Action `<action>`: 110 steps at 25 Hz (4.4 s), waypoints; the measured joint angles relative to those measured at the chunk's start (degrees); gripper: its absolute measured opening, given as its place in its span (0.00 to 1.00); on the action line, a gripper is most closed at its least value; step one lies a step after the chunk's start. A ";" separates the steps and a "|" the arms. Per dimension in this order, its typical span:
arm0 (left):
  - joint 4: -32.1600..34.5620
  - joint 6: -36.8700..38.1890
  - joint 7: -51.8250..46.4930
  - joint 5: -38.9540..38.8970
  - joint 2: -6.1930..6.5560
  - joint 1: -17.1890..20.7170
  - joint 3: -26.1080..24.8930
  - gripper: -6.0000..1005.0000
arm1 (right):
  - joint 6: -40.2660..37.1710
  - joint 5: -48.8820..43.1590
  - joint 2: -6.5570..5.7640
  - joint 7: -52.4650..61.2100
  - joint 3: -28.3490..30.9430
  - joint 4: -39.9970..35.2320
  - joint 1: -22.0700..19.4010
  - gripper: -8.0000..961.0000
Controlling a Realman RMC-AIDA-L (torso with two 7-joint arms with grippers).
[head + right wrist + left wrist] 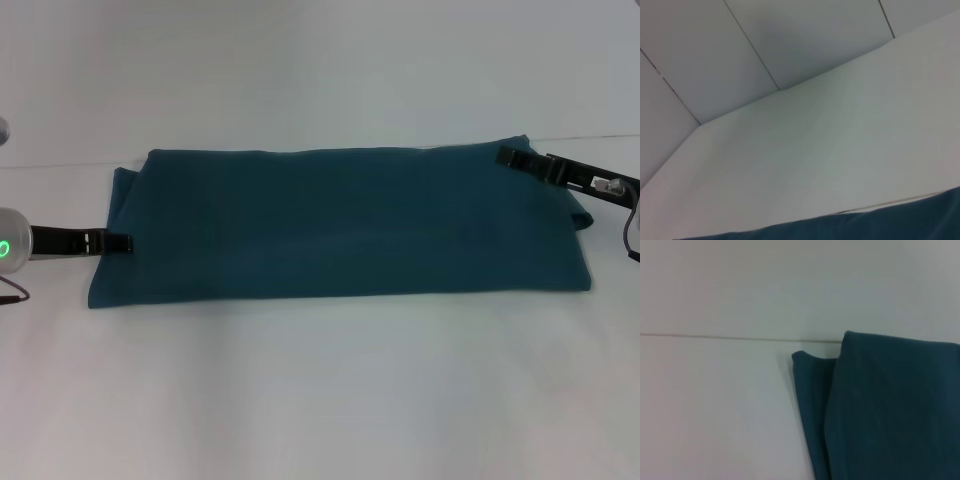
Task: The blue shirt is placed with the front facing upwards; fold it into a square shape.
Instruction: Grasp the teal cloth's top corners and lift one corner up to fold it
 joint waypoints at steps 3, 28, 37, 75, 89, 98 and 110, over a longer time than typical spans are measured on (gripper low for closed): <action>0.74 -0.85 0.05 0.06 0.02 -0.10 0.14 0.70 | 0.17 0.00 -0.09 0.50 -0.33 0.00 0.20 0.81; 5.07 -3.25 2.46 0.20 -0.05 -0.85 0.65 0.69 | 0.95 0.00 -0.37 2.47 -3.42 0.00 0.92 0.81; 4.17 -2.63 2.86 -0.17 -0.18 -0.47 0.22 0.43 | 1.16 -0.03 -0.48 3.44 -4.09 0.02 0.98 0.81; -11.61 10.96 11.53 -12.24 -3.88 3.73 -0.43 0.01 | 3.35 7.98 1.72 -11.69 -3.45 2.76 0.58 0.81; -19.98 18.21 11.36 -12.35 -5.77 5.92 -4.63 0.01 | 3.70 46.62 2.76 -76.98 -2.16 36.39 10.10 0.37; -25.03 20.60 10.78 -12.49 -7.29 6.47 -4.88 0.01 | 5.37 46.05 3.07 -77.40 -1.89 41.00 14.25 0.06; -30.16 24.15 9.91 -13.90 -7.87 7.93 -5.32 0.01 | 10.28 40.27 3.41 -77.37 -0.17 46.04 21.63 0.01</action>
